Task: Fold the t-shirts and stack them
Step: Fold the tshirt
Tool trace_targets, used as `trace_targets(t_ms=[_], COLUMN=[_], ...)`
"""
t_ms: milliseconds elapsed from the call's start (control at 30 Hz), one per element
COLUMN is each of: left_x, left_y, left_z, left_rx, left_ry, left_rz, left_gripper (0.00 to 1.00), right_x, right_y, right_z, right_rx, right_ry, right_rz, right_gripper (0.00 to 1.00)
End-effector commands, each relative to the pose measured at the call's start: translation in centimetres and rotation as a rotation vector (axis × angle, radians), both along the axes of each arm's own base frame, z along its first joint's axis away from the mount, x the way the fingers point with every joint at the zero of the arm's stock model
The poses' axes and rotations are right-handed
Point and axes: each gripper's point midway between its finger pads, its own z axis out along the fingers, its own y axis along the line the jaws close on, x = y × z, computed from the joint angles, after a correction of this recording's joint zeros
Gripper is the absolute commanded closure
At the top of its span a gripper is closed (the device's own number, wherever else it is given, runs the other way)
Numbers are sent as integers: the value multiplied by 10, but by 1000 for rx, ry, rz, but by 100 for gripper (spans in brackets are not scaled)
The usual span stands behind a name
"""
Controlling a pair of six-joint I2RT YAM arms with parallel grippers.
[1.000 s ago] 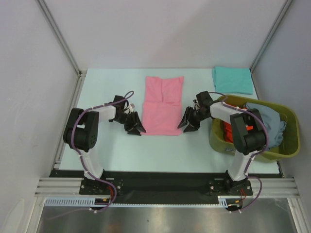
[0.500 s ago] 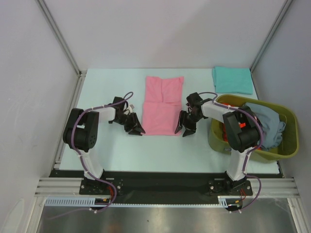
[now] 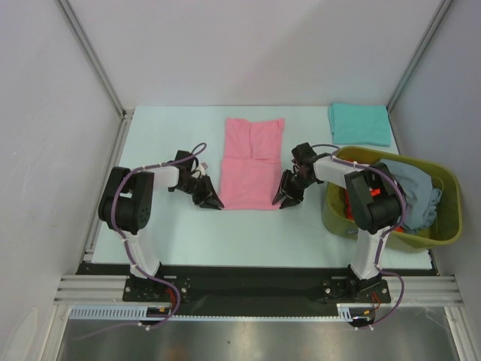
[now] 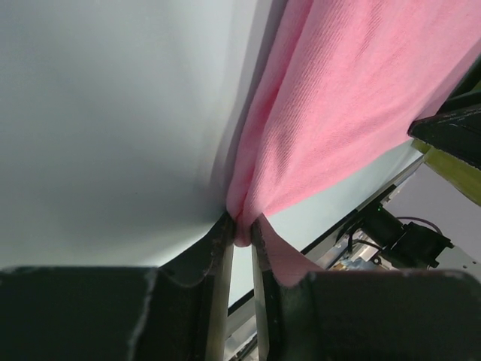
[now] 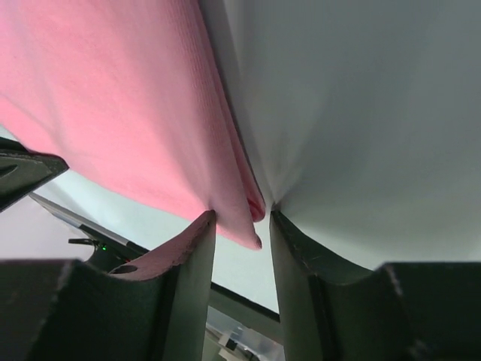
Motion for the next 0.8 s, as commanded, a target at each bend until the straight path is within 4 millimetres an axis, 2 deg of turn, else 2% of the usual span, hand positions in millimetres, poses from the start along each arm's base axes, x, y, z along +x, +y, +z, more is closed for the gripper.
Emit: trace_targets(t_ms=[0,67,200,233,267,300,367,500,600,633,700,733,767], left_x=[1,1,2,1,2,2,-2,-14,-30,-41,-50,-63,-65], left_y=[20,21,24,25,27,28,32,39,38,39,37,37,34], left_z=[-31,-31,-31,-32,-32,-31,-33,-31,-26,-26,-23,-26,-18], left_rx=[126,129,130,135,141,146,162,186,161,159,151,152,138], left_ry=[-5,-9,-15,-15,-16,-22,-17,-26,-30,-26,-35,-15,-39], left_rz=[6,7,16,18,23,25,31,45,66,69,76,76,79], left_gripper=[79,79,83,85,93,98,100,100,100,100,100,100,100], right_x=[1,-1,-4,-5,-4,-5,-6,-18,-29,-37,-47,-57,-61], right_y=[-2,-3,0,0,1,0,0,1,9,8,13,10,11], right_z=[-16,-19,-24,-25,-25,-27,-28,-28,-17,-19,-11,-13,-7], right_rx=[-14,-17,-19,-23,-24,-29,-53,-101,-88,-88,-73,-81,-73], right_ry=[11,18,26,24,21,21,9,-12,-57,-44,-59,-46,-59], right_rz=[-32,-32,-20,-18,-16,-8,23,100,140,145,153,157,156], right_gripper=[59,60,72,78,83,92,99,100,100,100,100,100,100])
